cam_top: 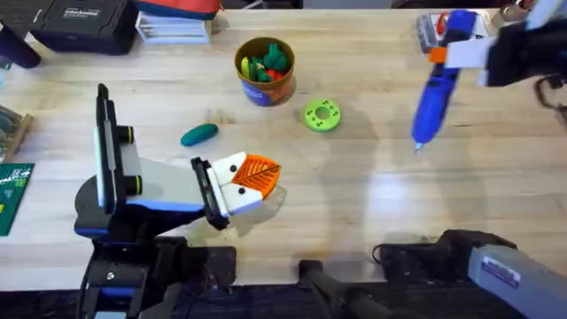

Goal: Pick up the gripper from the table and insert it into the empty holder that is missing its gripper. Then pick up a screw, insert it into the mounting hole, and use the screwdriver to tighten it. Finally, clean up the table by picking up the vegetable and placing it into the bucket.

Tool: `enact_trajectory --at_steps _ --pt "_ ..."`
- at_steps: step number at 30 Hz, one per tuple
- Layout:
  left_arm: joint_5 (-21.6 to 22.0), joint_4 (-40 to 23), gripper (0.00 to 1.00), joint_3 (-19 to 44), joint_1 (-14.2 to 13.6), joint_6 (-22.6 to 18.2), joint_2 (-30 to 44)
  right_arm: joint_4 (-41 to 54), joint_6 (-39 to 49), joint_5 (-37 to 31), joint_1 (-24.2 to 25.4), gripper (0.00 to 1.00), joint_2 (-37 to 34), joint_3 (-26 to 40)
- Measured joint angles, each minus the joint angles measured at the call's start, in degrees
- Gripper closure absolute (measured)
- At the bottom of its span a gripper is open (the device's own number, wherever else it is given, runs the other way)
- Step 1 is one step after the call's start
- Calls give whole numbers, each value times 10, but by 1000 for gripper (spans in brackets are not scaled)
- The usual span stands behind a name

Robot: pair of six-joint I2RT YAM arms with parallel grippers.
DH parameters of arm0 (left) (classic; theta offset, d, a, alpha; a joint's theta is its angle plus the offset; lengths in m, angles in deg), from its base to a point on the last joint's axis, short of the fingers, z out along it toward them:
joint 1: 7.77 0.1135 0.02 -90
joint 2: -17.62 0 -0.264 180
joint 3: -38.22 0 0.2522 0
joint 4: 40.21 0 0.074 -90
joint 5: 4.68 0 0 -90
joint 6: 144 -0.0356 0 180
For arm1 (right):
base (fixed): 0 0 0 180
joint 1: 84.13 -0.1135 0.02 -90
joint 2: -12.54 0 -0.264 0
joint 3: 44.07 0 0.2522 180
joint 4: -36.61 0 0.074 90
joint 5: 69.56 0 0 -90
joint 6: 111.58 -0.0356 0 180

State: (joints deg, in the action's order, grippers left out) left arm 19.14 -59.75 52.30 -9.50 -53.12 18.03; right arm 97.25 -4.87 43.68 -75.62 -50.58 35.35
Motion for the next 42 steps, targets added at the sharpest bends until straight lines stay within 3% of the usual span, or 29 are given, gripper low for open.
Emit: enact_trajectory --at_steps 11,20,29,42 --pt "0 0 996 0 0 0 0 -361 -147 -52 -275 976 171 -169" --pt "0 0 996 0 0 0 0 -521 -177 -104 -451 976 160 -209" --pt "0 0 996 0 0 0 0 -638 -182 -107 -541 976 120 -209" --pt "0 0 996 0 0 0 0 -707 -198 -110 -627 976 43 -209"
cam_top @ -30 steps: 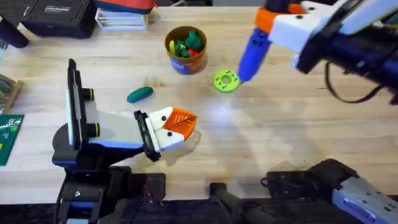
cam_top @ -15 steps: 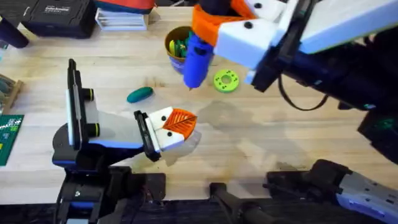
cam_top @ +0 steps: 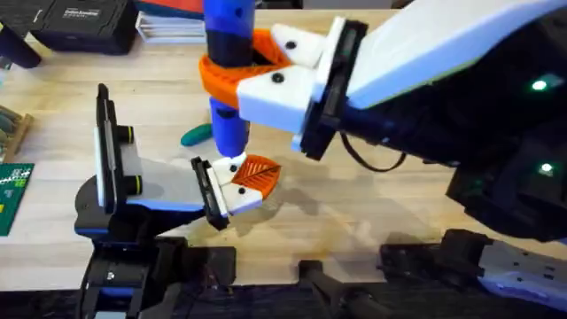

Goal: Pick up the gripper from the table and insert it into the empty holder that is missing its gripper. Then pick up a screw, insert it into the mounting hole, and use the screwdriver to tighten it. Finally, clean up the table by picking up the vegetable and placing it into the bucket.

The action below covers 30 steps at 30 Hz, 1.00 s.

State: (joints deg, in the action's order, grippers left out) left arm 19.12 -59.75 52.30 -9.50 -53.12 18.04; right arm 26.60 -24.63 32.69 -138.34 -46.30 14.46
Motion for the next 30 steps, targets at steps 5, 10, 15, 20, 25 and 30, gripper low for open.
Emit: enact_trajectory --at_steps 5,10,15,20,25,30 --pt "0 0 996 0 0 0 0 0 -7 0 -5 976 -3 0" --pt "0 0 996 0 0 0 0 2 -13 0 -5 976 -3 0" --pt "0 0 996 0 0 0 0 2 -13 0 -5 976 -3 0" --pt "0 0 996 0 0 0 0 2 -13 0 -5 976 -3 0" --pt "0 0 996 0 0 0 0 2 -24 0 -5 976 -3 0" --pt "0 0 996 0 0 0 0 2 -28 0 -5 976 -3 0"
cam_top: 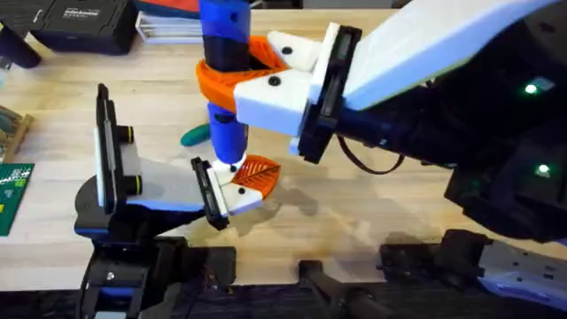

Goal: Pick up the gripper from the table and insert it into the empty holder that is missing its gripper. Then pick up a screw, insert it into the mounting hole, and use the screwdriver to tighten it. Finally, clean up the table by picking up the vegetable and placing it into the bucket.

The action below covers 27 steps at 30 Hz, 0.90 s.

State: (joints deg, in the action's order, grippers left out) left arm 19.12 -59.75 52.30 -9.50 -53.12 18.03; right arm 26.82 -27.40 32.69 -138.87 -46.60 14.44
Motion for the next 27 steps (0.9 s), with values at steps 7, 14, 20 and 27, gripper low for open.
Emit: enact_trajectory --at_steps 7,14,20,27 --pt "0 0 996 0 0 0 0 7 -1 0 0 976 0 0" --pt "0 0 996 0 0 0 0 9 -2 0 0 976 0 0" --pt "0 -4 996 0 0 0 0 24 -2 -2 0 977 0 0" --pt "0 -4 996 0 0 2 0 30 -2 -7 0 977 0 0"
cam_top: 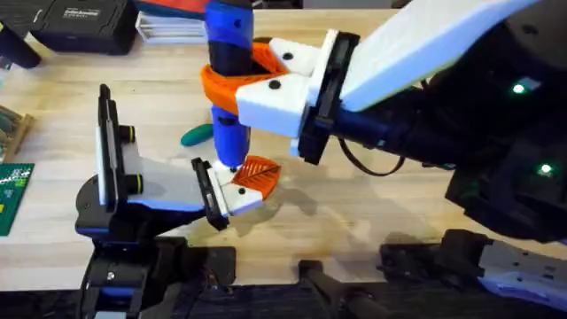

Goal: Pick up the gripper from the table and insert it into the empty holder that is missing its gripper. Then pick up a screw, insert it into the mounting hole, and use the screwdriver to tighten it. Finally, clean up the table by picking up the vegetable and placing it into the bucket.

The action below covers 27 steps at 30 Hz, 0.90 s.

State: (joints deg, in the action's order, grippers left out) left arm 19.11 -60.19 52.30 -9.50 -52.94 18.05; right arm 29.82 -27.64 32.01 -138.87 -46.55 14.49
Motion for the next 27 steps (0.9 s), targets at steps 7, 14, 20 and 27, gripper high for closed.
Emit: enact_trajectory --at_steps 7,14,20,27 --pt "0 0 997 0 0 0 0 2 -2 -1 0 977 0 0" --pt "0 1 997 0 0 0 0 -9 -2 3 9 977 0 0" --pt "0 4 997 0 0 -1 0 -50 -3 3 53 977 26 -1" --pt "0 4 997 0 0 -1 0 -26 58 2 91 977 52 -1"
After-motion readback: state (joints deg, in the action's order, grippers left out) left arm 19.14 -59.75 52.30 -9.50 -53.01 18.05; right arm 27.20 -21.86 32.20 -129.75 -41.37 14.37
